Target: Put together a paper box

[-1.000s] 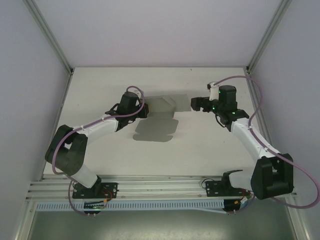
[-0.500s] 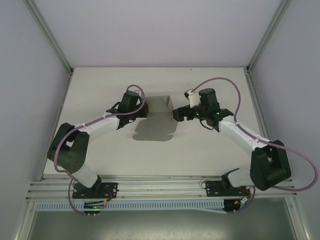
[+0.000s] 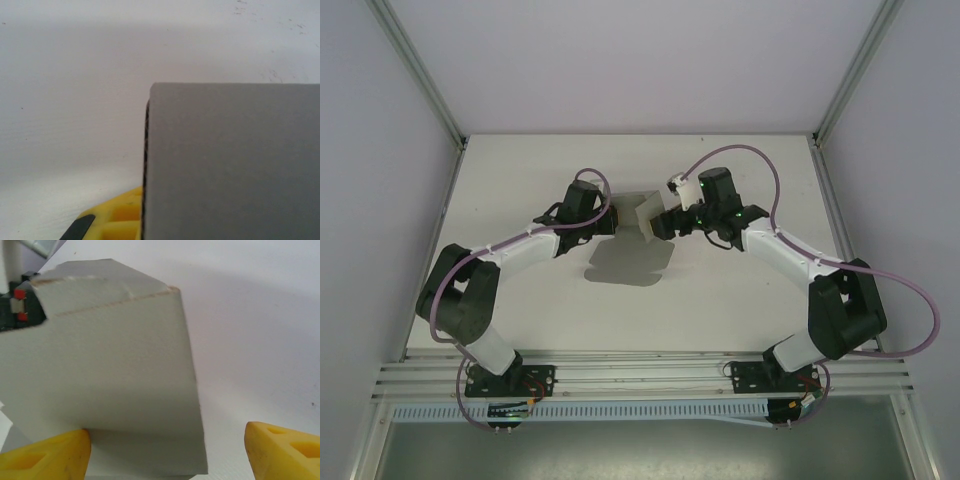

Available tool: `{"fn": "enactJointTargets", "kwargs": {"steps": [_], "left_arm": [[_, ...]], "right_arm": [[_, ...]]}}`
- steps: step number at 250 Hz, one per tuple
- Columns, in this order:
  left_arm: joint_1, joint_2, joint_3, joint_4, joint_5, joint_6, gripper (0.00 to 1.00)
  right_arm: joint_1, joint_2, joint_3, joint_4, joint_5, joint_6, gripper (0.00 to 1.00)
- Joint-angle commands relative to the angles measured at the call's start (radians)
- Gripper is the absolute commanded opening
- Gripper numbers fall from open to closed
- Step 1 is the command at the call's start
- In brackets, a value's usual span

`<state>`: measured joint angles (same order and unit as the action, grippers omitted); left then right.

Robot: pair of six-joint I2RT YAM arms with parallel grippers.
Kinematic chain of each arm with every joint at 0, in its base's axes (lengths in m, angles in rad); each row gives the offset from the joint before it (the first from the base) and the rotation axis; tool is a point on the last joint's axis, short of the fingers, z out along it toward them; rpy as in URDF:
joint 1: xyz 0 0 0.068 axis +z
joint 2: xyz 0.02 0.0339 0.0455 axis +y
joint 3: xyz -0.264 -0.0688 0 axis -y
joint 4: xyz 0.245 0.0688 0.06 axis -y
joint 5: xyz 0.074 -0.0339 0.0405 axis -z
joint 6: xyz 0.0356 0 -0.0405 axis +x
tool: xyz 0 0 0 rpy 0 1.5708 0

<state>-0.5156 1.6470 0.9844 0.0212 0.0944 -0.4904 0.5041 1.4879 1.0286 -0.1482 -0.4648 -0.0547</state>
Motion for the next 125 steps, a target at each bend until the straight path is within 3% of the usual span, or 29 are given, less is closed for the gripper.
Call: {"fn": "enactJointTargets", "kwargs": {"steps": [1,69,125], "left_arm": [[-0.008,0.023,0.05,-0.041,0.006,0.028,0.0],[-0.008,0.0,0.052,-0.025,0.022,0.069,0.0],[-0.009,-0.02,0.047,0.0,0.048,0.102,0.0]], "right_arm": [[0.013,-0.026,0.034,-0.049,-0.086,-0.053,0.81],[0.01,-0.034,0.059,-0.169,-0.118,-0.131,0.83],[0.007,-0.033,0.076,-0.166,-0.091,-0.133,0.83]]}}
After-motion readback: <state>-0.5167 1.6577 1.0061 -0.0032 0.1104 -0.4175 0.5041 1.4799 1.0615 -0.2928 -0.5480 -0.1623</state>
